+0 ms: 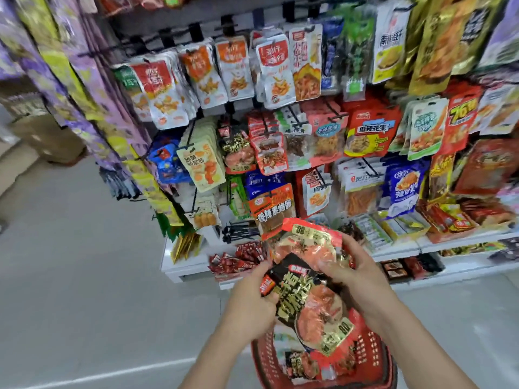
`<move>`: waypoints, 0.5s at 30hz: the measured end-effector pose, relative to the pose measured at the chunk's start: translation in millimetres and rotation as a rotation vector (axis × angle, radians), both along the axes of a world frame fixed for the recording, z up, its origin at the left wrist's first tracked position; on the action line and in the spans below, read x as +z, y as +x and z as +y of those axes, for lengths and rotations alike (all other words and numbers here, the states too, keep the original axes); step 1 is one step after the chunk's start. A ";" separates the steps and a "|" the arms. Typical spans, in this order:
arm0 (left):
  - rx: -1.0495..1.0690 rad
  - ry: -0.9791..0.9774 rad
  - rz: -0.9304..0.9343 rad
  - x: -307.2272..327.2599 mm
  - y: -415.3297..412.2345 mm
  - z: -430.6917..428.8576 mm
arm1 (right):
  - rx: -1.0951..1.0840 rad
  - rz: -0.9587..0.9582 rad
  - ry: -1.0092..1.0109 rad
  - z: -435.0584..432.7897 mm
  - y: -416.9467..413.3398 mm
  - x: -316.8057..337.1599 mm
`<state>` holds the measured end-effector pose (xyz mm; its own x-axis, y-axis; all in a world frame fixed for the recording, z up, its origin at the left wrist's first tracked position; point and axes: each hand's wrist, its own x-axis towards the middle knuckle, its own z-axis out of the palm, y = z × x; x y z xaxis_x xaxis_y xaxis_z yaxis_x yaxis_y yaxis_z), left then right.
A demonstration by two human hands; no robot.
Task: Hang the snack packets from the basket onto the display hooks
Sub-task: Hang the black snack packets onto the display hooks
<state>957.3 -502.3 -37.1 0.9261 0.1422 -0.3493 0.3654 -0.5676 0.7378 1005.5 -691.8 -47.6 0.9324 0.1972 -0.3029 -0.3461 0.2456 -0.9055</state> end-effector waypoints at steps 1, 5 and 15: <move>-0.061 0.059 -0.025 4.0 1.3 8.9 | -0.035 -0.014 0.028 10.3 -2.4 0.5; -0.251 0.206 -0.053 27.1 6.0 30.0 | -0.171 -0.104 0.015 36.8 -15.1 7.8; -0.086 -0.250 -0.145 44.8 17.4 24.0 | -0.309 -0.005 0.215 20.1 -16.8 29.0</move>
<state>974.8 -478.4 7.7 0.9739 -0.0133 -0.2266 0.2041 -0.3860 0.8996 988.7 -671.7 -18.6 0.9593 -0.0353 -0.2801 -0.2213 0.5221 -0.8237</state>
